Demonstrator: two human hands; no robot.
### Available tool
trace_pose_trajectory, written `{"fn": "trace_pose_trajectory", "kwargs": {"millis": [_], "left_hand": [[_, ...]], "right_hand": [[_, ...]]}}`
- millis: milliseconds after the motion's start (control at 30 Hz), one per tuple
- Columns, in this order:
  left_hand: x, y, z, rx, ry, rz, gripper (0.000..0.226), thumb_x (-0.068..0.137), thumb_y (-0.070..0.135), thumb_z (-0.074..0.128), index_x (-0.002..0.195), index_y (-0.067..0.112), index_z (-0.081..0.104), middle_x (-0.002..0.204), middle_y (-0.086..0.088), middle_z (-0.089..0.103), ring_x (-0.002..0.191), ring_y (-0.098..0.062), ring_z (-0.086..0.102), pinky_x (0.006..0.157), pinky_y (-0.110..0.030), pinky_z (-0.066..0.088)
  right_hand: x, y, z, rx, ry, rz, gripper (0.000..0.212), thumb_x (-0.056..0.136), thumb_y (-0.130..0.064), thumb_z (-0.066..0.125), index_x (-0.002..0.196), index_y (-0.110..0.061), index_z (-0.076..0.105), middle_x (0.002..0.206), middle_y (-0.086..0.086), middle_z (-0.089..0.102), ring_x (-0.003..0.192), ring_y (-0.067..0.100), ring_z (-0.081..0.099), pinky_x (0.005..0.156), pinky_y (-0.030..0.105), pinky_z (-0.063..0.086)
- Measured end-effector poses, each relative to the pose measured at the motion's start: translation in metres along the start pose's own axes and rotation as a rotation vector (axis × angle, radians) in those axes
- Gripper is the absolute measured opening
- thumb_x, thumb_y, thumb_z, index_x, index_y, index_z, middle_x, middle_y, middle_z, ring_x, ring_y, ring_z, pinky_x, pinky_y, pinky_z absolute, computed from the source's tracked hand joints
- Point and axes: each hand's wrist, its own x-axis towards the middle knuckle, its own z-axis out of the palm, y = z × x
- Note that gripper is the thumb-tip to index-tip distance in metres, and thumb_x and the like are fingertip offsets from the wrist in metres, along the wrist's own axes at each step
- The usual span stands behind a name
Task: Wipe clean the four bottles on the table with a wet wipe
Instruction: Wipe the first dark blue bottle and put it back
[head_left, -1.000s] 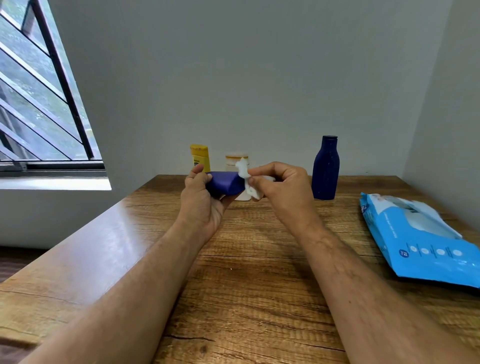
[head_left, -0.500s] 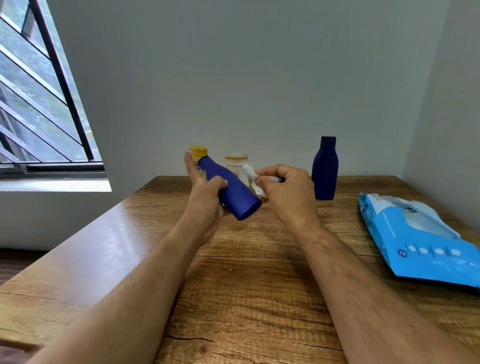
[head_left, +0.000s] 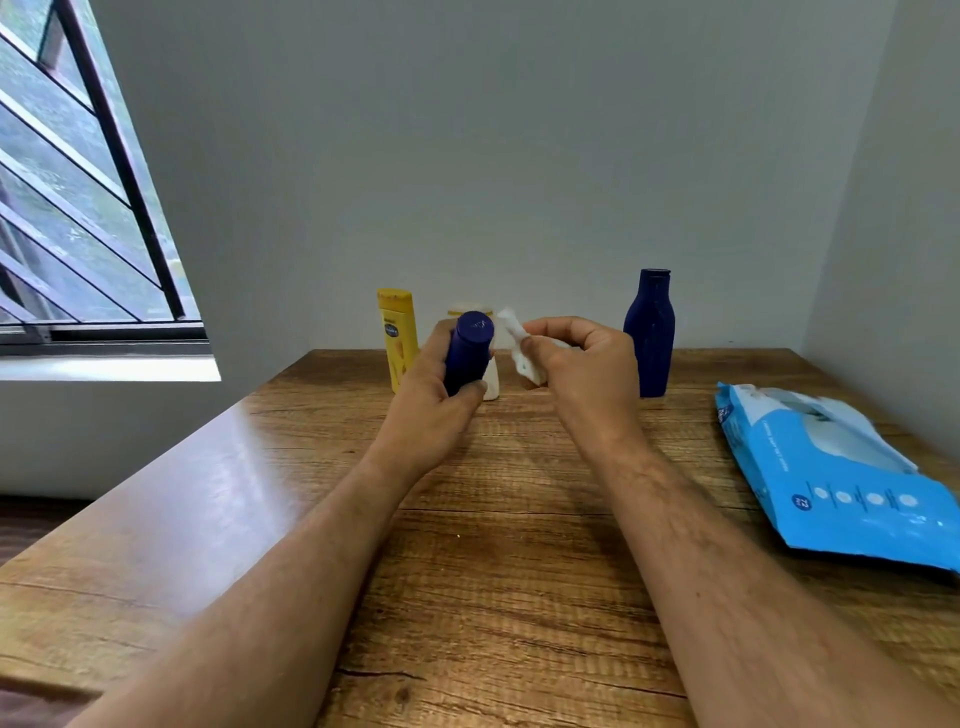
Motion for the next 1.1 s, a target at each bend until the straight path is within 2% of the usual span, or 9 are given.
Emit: {"fn": "trace_pose_trajectory", "kwargs": {"millis": [67,167,367,500,567,667,767,833,1100], "left_hand": [[0.002,-0.007,0.0,0.02,0.01,-0.007,0.049,0.093,0.004,0.063,0.119,0.042,0.045,0.115,-0.003,0.063,0.105,-0.018,0.058,0.087,-0.021,0.046],[0.003,-0.012,0.0,0.059,0.031,-0.018,0.046,0.094,0.009,0.065,0.119,0.041,0.044,0.11,0.006,0.06,0.102,-0.011,0.058,0.081,-0.015,0.041],[0.003,-0.022,-0.001,0.187,0.053,-0.046,0.047,0.091,0.003,0.063,0.12,0.039,0.053,0.108,0.013,0.061,0.1,-0.006,0.058,0.086,-0.023,0.047],[0.003,-0.02,-0.003,0.206,0.001,-0.05,0.055,0.091,-0.002,0.062,0.1,0.051,0.051,0.107,0.015,0.062,0.095,0.013,0.057,0.076,0.0,0.042],[0.004,-0.023,-0.005,0.234,-0.012,-0.052,0.051,0.092,-0.001,0.062,0.101,0.048,0.052,0.109,0.013,0.063,0.096,0.01,0.057,0.073,0.001,0.04],[0.006,-0.027,-0.006,0.27,-0.002,-0.065,0.043,0.092,0.001,0.063,0.114,0.037,0.057,0.117,0.01,0.062,0.104,-0.001,0.057,0.085,-0.006,0.04],[0.008,-0.03,-0.007,0.329,-0.02,-0.032,0.053,0.089,0.004,0.065,0.132,0.033,0.054,0.122,0.008,0.062,0.115,-0.016,0.057,0.102,-0.041,0.048],[0.007,-0.029,-0.01,0.376,-0.031,-0.025,0.056,0.089,0.006,0.066,0.135,0.033,0.051,0.122,0.006,0.06,0.115,-0.019,0.056,0.103,-0.05,0.047],[0.005,-0.023,-0.01,0.338,-0.048,-0.027,0.056,0.087,0.0,0.066,0.127,0.035,0.051,0.116,0.006,0.055,0.108,-0.018,0.052,0.099,-0.04,0.043]], "right_hand": [[-0.001,-0.001,0.0,-0.01,0.033,-0.037,0.009,0.086,-0.011,0.073,0.088,-0.019,0.075,0.082,-0.008,0.072,0.071,-0.001,0.068,0.056,0.012,0.051],[-0.002,-0.006,-0.002,-0.014,0.067,-0.128,0.01,0.086,-0.011,0.072,0.089,-0.02,0.074,0.08,-0.011,0.071,0.074,0.002,0.068,0.059,0.014,0.053],[-0.012,-0.005,0.003,-0.238,-0.166,-0.32,0.012,0.083,-0.011,0.074,0.088,-0.022,0.077,0.091,-0.011,0.068,0.082,0.001,0.064,0.066,0.012,0.051],[-0.013,0.0,0.005,-0.37,-0.217,-0.361,0.01,0.084,-0.018,0.076,0.09,-0.026,0.076,0.093,-0.013,0.065,0.09,-0.004,0.059,0.072,0.005,0.047],[-0.013,0.001,0.005,-0.371,-0.224,-0.339,0.01,0.084,-0.019,0.076,0.091,-0.026,0.077,0.094,-0.012,0.065,0.092,-0.004,0.058,0.072,0.006,0.046],[-0.012,-0.001,0.006,-0.265,-0.21,-0.215,0.011,0.084,-0.017,0.077,0.091,-0.024,0.078,0.094,-0.01,0.069,0.086,0.001,0.063,0.07,0.012,0.052],[-0.012,-0.002,0.008,-0.19,-0.208,-0.095,0.008,0.084,-0.017,0.077,0.088,-0.024,0.078,0.087,-0.009,0.072,0.077,0.005,0.067,0.068,0.023,0.059],[-0.011,-0.003,0.007,-0.15,-0.211,-0.019,0.009,0.083,-0.017,0.078,0.082,-0.026,0.076,0.081,-0.008,0.073,0.071,0.006,0.066,0.064,0.026,0.06],[-0.003,0.001,0.004,-0.057,-0.048,0.103,0.009,0.089,-0.015,0.072,0.097,-0.013,0.074,0.088,0.001,0.072,0.055,0.006,0.063,0.051,0.018,0.053]]}}
